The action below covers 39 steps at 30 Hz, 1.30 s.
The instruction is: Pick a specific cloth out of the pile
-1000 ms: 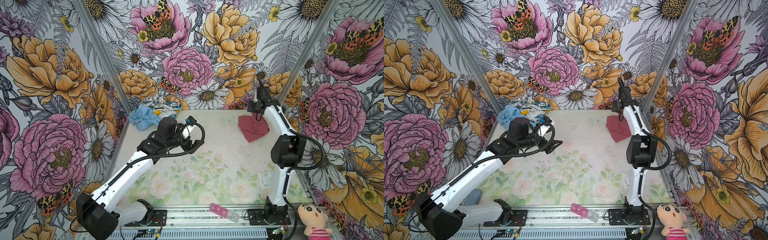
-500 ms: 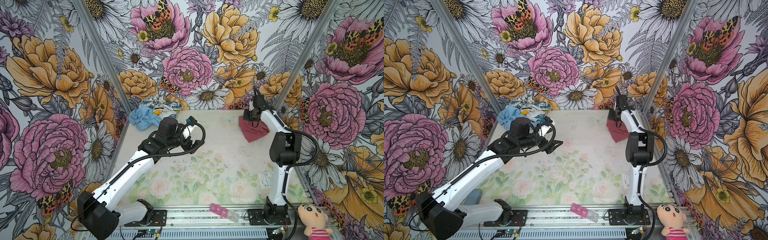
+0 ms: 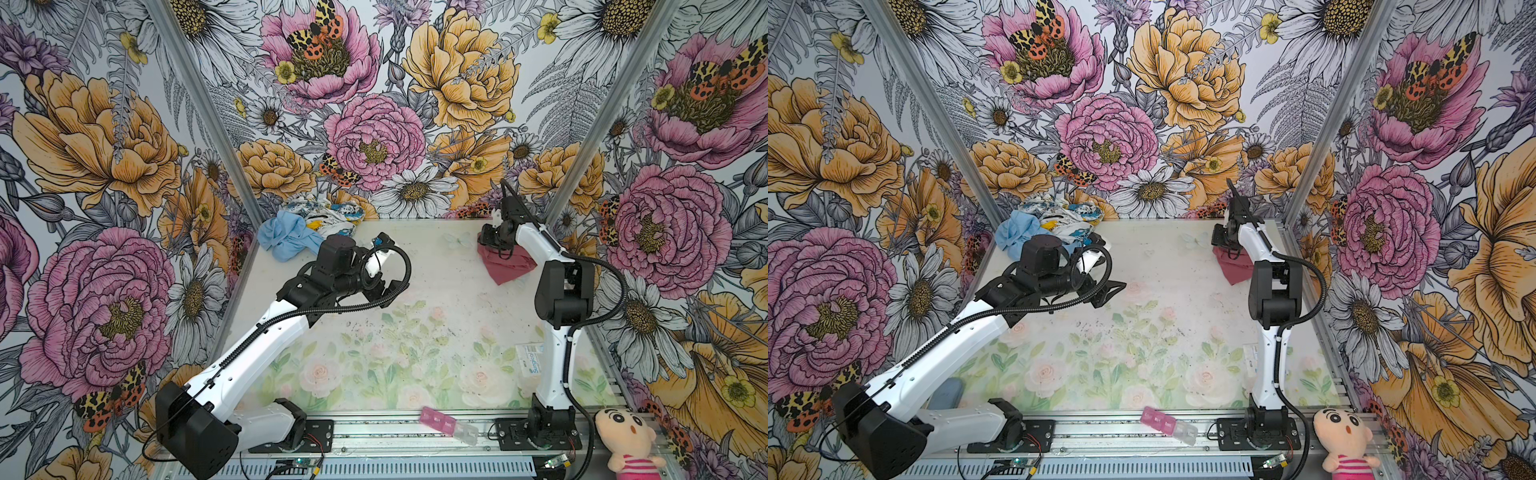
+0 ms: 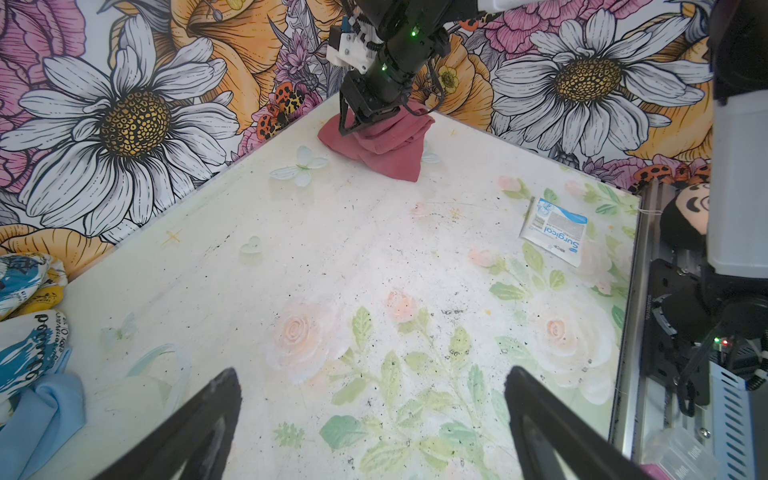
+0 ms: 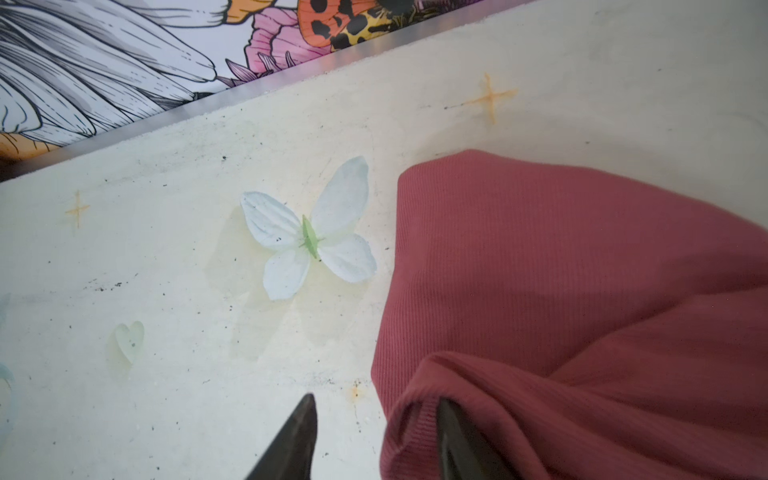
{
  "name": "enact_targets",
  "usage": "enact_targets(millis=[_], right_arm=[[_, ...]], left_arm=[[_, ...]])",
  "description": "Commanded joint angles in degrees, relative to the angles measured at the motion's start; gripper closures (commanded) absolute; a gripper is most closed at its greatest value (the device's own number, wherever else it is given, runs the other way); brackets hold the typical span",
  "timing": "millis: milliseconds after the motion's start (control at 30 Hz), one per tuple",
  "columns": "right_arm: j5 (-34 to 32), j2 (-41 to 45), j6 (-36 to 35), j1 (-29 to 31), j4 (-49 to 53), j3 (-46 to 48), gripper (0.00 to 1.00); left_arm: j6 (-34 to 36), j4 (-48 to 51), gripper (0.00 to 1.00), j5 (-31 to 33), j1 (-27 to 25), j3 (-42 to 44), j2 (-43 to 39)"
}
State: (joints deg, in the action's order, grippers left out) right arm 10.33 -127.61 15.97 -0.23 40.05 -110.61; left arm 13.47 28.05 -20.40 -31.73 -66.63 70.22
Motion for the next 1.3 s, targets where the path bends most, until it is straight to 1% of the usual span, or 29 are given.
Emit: enact_targets(millis=[0,67,133,233,300,400,500,633,700,900,1100,1267], right_arm=[[-1.5,5.4,-2.2,-0.3,-1.1,1.4,0.35],[-2.4,8.1,-4.1,-0.5,-1.0,3.0,0.31],[-4.6,11.0,-6.7,-0.8,-1.1,5.2,0.27],[-10.7,14.6,-12.6,-1.3,-1.0,8.5,0.23],[-15.0,15.5,-15.8,-1.8,-0.9,10.8,0.22],[-18.5,16.2,-21.6,-2.7,-0.9,15.0,0.21],[-21.7,15.7,-25.3,-2.7,-0.7,17.7,0.19],[-20.8,13.8,-27.2,-2.7,-0.9,17.9,0.18],[-22.6,12.3,-28.1,-2.4,-1.3,16.9,0.10],[-26.7,7.4,-31.8,-1.3,-2.5,13.1,0.06],[-28.9,2.0,-33.9,-0.1,-2.3,10.8,0.05],[-27.9,-0.8,-32.9,0.4,-0.8,10.0,0.05]], left_arm=[[-0.4,-0.6,0.01,-0.7,0.3,0.3,0.3],[-0.3,-0.6,0.01,-0.6,0.4,0.4,0.2],[-0.3,-0.6,0.01,-0.5,0.4,0.4,0.2],[-0.5,-0.6,0.01,-0.8,0.3,0.4,0.3],[-0.5,-0.6,0.01,-0.8,0.3,0.3,0.1],[-0.3,-0.6,0.01,-0.1,0.3,0.6,-0.4],[-0.4,-0.6,0.01,-0.3,0.3,0.6,-0.4],[-0.5,-0.6,0.01,-1.4,0.4,0.4,0.1],[-0.5,-0.6,0.01,-1.9,0.4,0.4,0.0],[-0.5,-0.7,0.01,-1.9,0.7,0.3,1.0],[-0.4,-0.7,0.01,-2.0,1.0,0.4,0.5],[-0.4,-0.7,0.01,-2.5,1.0,0.3,0.7]])
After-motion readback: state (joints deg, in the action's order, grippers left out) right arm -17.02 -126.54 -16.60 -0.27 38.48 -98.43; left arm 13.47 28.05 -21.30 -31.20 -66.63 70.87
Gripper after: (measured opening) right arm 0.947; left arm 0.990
